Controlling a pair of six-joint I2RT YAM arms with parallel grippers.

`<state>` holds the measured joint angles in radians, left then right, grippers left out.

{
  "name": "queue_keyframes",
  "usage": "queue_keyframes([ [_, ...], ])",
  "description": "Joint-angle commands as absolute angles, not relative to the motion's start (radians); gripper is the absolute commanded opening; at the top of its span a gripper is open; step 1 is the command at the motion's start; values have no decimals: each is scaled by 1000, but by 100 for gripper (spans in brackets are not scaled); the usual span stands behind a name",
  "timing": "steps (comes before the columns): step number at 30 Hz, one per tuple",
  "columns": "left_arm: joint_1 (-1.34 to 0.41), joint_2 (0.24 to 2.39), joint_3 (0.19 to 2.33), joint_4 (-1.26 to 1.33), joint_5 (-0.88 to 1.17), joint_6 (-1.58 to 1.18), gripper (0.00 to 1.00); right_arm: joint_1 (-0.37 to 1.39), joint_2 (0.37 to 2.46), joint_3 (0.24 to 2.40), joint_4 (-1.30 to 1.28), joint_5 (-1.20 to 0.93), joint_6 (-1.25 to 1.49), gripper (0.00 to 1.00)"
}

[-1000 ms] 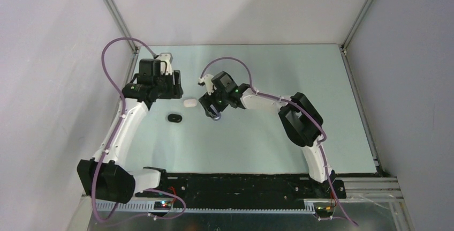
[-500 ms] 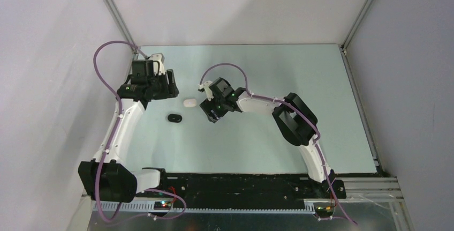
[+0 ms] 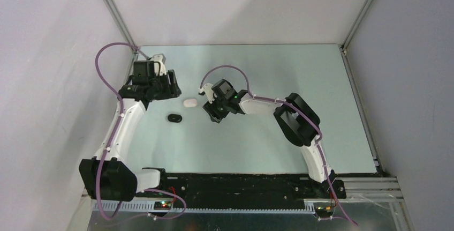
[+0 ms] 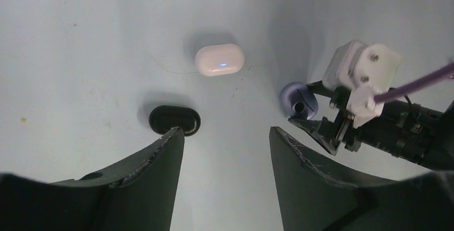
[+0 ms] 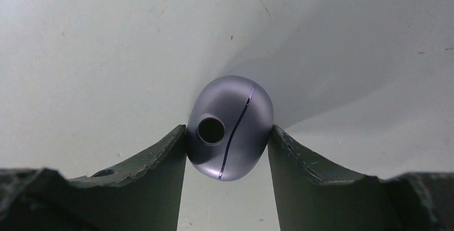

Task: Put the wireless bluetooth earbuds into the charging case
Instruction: Pick up the charging case at the center of the board, then open the charging case at the center of the board.

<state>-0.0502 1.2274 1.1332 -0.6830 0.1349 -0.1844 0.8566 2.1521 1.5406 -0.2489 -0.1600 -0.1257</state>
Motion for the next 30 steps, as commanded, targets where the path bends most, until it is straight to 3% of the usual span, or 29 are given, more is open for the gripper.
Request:
queue_keyframes([
  [1,-43,1258,1124,-587,264,-180,65,836,2059,1465,-245,-203,-281,44],
  [7,-47,1303,1114,-355,526,-206,66,756,1805,1319,-171,-333,-478,36],
  [15,-153,1409,1216,-144,852,-317,67,664,1509,1208,-71,-491,-744,35],
  [22,-246,1452,1267,-51,985,-319,68,660,1464,1203,33,-463,-807,35],
  [30,-280,1535,1386,-222,986,-225,63,678,1461,1203,109,-426,-794,36],
])
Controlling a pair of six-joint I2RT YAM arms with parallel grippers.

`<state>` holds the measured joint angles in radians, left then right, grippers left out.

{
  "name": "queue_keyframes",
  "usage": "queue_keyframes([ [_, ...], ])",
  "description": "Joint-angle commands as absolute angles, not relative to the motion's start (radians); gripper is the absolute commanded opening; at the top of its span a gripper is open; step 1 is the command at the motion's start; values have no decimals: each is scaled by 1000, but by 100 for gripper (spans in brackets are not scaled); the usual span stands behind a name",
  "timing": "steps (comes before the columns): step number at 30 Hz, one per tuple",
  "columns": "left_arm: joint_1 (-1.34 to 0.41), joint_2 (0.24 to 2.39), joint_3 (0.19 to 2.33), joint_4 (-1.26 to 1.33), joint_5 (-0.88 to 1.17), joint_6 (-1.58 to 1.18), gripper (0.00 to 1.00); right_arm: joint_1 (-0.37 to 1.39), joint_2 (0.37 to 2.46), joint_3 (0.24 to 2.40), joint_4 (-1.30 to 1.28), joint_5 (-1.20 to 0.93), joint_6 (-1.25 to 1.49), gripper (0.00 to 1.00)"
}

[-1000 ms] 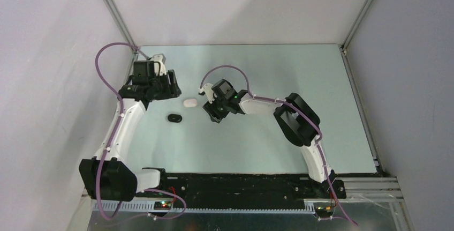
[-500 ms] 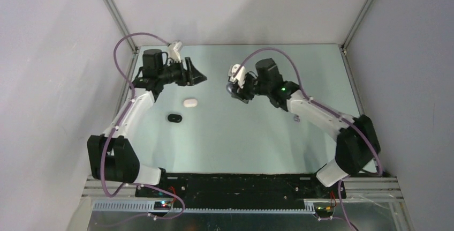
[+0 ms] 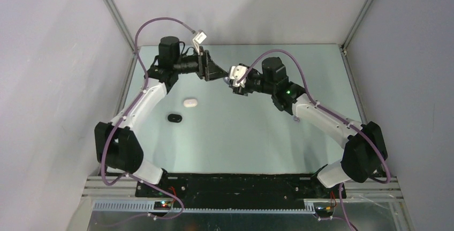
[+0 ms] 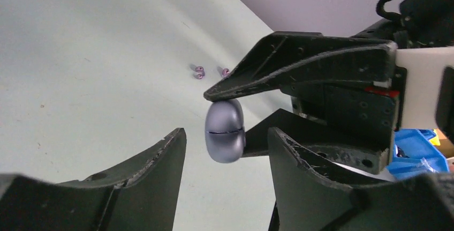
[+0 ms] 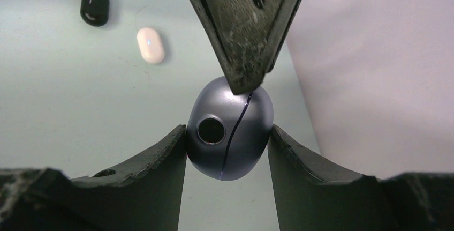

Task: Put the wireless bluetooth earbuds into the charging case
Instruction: Open the charging case at the center of the board.

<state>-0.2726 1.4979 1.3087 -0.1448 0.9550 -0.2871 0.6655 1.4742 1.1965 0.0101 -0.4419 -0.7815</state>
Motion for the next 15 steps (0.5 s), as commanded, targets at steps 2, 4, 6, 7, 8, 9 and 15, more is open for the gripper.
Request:
queue_keyframes([
  [2,-286,1551,1407,-257,973,-209,62,681,1458,1203,117,-424,-794,36],
  [4,-294,1567,1426,-287,958,-195,62,683,1456,1203,124,-425,-795,36],
  [6,-300,1584,1446,-312,956,-185,61,685,1454,1203,131,-424,-796,36],
  [7,-302,1590,1451,-327,957,-183,61,685,1454,1203,135,-423,-797,37],
  [8,-305,1600,1468,-338,959,-175,60,686,1454,1204,139,-422,-801,36],
  [9,-306,1607,1476,-360,962,-169,59,687,1454,1203,141,-418,-802,37],
  [15,-309,1658,1551,-441,996,-129,47,686,1471,1206,165,-393,-813,38],
])
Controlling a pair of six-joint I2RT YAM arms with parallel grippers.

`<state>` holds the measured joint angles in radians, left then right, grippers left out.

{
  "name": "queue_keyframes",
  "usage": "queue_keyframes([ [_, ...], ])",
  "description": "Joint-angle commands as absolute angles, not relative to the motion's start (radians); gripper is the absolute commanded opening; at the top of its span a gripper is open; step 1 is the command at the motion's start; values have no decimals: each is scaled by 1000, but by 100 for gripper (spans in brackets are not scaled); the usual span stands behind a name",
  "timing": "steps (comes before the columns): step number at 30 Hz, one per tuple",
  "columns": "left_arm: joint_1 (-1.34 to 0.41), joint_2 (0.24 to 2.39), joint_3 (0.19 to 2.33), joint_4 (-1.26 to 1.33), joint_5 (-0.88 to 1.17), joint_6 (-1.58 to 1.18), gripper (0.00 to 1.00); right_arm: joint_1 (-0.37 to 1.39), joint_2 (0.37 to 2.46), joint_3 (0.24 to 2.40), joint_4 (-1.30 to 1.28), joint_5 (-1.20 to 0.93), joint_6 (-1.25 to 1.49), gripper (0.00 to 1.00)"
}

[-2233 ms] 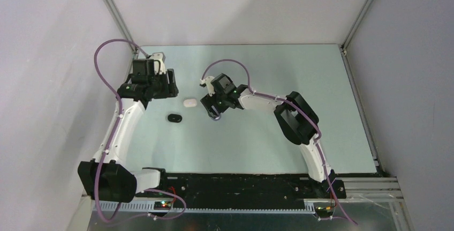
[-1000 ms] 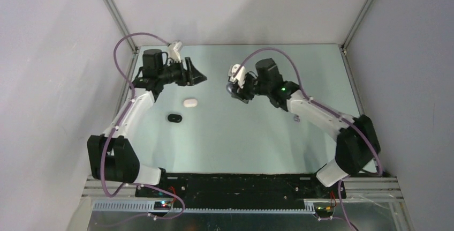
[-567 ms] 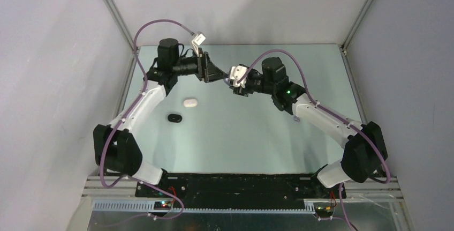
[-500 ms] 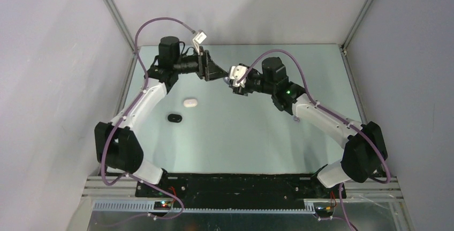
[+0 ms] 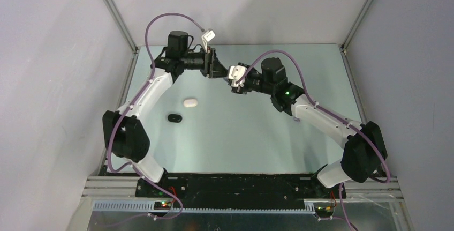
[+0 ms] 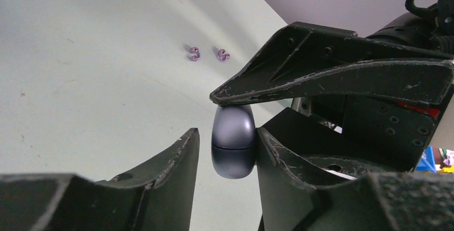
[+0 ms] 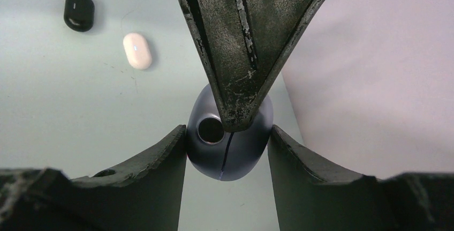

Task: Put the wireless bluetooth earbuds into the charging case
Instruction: Open the charging case at the center of the board.

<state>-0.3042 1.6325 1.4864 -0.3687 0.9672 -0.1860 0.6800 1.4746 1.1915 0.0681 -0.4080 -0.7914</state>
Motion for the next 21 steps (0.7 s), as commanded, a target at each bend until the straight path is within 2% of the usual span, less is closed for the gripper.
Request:
queue_keyframes([
  [1,-308,1668,1559,-450,1005,-123,47,685,1474,1209,164,-387,-811,38],
  [8,-308,1720,1642,-551,1026,-73,58,685,1500,1234,169,-366,-807,39],
  [15,-309,1735,1665,-570,1036,-62,52,684,1501,1240,171,-358,-804,39],
  [16,-308,1738,1668,-572,1042,-59,51,683,1501,1240,170,-357,-804,39],
  [18,-308,1745,1672,-572,1054,-57,41,681,1501,1240,168,-356,-802,40],
  [19,-309,1749,1676,-567,1068,-57,32,681,1502,1240,166,-355,-804,42],
  [20,-309,1750,1676,-563,1075,-55,28,681,1503,1240,164,-356,-804,43],
  [21,-308,1750,1674,-556,1086,-53,21,681,1503,1239,159,-361,-798,48],
])
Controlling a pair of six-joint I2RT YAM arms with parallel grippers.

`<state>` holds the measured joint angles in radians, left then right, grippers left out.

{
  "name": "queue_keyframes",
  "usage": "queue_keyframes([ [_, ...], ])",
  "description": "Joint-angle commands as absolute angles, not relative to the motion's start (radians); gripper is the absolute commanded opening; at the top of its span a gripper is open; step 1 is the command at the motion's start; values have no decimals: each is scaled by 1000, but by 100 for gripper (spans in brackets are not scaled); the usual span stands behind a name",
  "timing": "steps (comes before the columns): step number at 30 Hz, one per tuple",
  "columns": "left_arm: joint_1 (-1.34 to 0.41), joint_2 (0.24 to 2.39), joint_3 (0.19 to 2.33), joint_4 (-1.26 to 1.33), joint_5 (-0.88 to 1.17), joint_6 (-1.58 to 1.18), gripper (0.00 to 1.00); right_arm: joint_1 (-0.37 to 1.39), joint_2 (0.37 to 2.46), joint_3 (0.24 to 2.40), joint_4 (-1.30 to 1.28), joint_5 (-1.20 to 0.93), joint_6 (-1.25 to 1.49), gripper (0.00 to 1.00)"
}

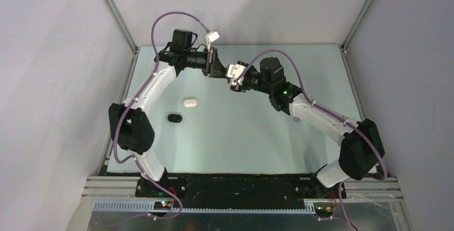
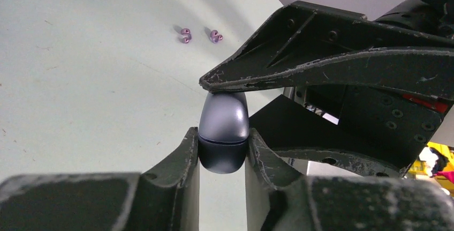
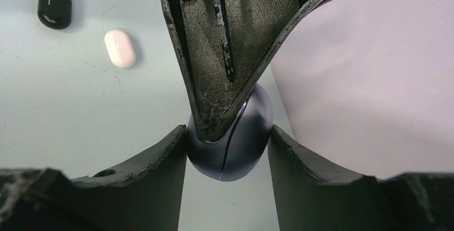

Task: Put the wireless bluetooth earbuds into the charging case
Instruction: Open the charging case at the center of the board.

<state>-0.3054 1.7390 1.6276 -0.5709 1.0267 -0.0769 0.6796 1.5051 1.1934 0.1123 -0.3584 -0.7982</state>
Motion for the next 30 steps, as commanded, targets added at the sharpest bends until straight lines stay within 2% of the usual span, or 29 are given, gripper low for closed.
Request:
queue_keyframes([
  [1,-310,1750,1671,-549,1091,-54,18,679,1503,1239,152,-375,-795,51],
  [3,-307,1746,1659,-516,1107,-51,10,669,1504,1269,94,-423,-772,64],
  [7,-288,1720,1608,-438,1150,-35,2,626,1520,1390,-177,-521,-661,73],
  [11,-273,1663,1544,-439,1162,120,1,546,1533,1512,-409,-727,-485,76],
  [14,-272,1599,1494,-515,1145,412,0,498,1543,1548,-450,-865,-388,74],
  [17,-273,1536,1457,-597,1146,671,0,494,1549,1552,-474,-903,-379,68],
  [22,-283,1458,1366,-509,1128,734,0,521,1580,1563,-537,-940,-484,60],
  [30,-302,1426,1356,-540,1094,794,0,563,1643,1620,-537,-925,-536,59],
])
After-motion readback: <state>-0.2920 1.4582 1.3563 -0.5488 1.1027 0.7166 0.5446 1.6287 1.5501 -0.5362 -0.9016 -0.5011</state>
